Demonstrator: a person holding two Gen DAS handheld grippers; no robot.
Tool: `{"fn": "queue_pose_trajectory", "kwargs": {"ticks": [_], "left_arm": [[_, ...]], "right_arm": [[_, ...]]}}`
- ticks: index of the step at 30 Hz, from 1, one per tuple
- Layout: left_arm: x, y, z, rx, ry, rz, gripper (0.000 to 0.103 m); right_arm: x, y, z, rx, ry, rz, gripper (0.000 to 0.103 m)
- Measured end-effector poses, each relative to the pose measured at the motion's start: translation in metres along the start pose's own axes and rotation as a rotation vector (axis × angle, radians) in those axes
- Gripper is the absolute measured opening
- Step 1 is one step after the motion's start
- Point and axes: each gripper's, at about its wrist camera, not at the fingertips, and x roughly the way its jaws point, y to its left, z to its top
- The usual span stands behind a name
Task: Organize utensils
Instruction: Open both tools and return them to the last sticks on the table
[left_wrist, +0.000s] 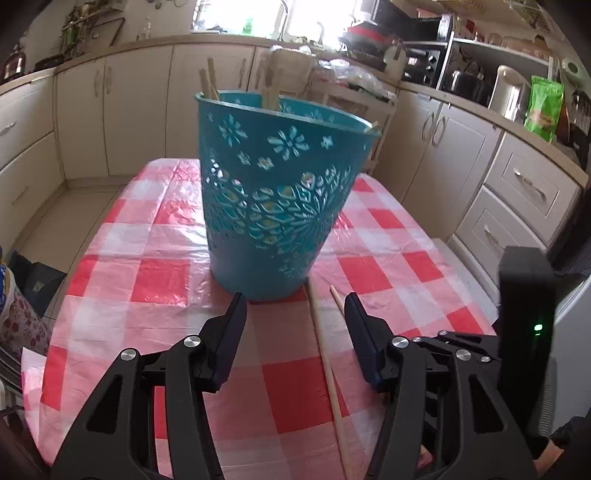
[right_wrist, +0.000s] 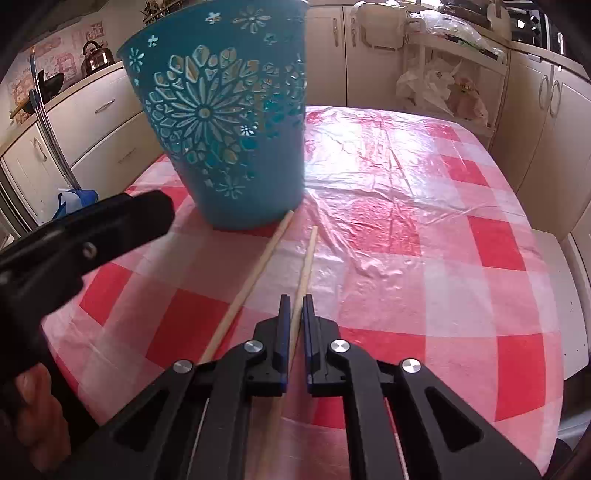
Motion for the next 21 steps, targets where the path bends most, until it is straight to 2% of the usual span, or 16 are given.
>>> {"fn": "queue_pose_trajectory", "kwargs": {"ticks": [3, 8, 10, 13, 15, 17, 21], "left_arm": [[0.022, -0.016, -0.002, 0.046, 0.062, 0.022, 0.052], [0.059, -0.039, -0.003, 0.123, 0.155, 0.123, 0.052], [0.073, -0.044, -0.002, 0.151, 0.201, 0.152, 0.051], [0.079, -0.048, -0.004, 0.176, 0.226, 0.150, 0.035], [0.078, -0.055, -0.005, 0.210, 0.252, 0.122, 0.006], [0.075, -0.060, -0.009, 0.243, 0.268, 0.105, 0.005], [0.058, -0.056, -0.017, 0.226, 0.283, 0.038, 0.005]], "right_arm": [[-0.006, -0.021, -0.008, 0.041, -0.002, 0.004, 0.006], [-0.017, -0.045, -0.015, 0.101, -0.010, 0.019, 0.006], [-0.020, -0.051, -0.016, 0.135, -0.007, 0.053, 0.006], [-0.018, -0.064, -0.016, 0.230, -0.001, 0.127, 0.006], [-0.018, -0.071, -0.018, 0.288, -0.001, 0.178, 0.006], [-0.019, -0.076, -0.017, 0.334, -0.003, 0.219, 0.006], [-0.030, -0.082, -0.016, 0.389, -0.039, 0.285, 0.006]]}}
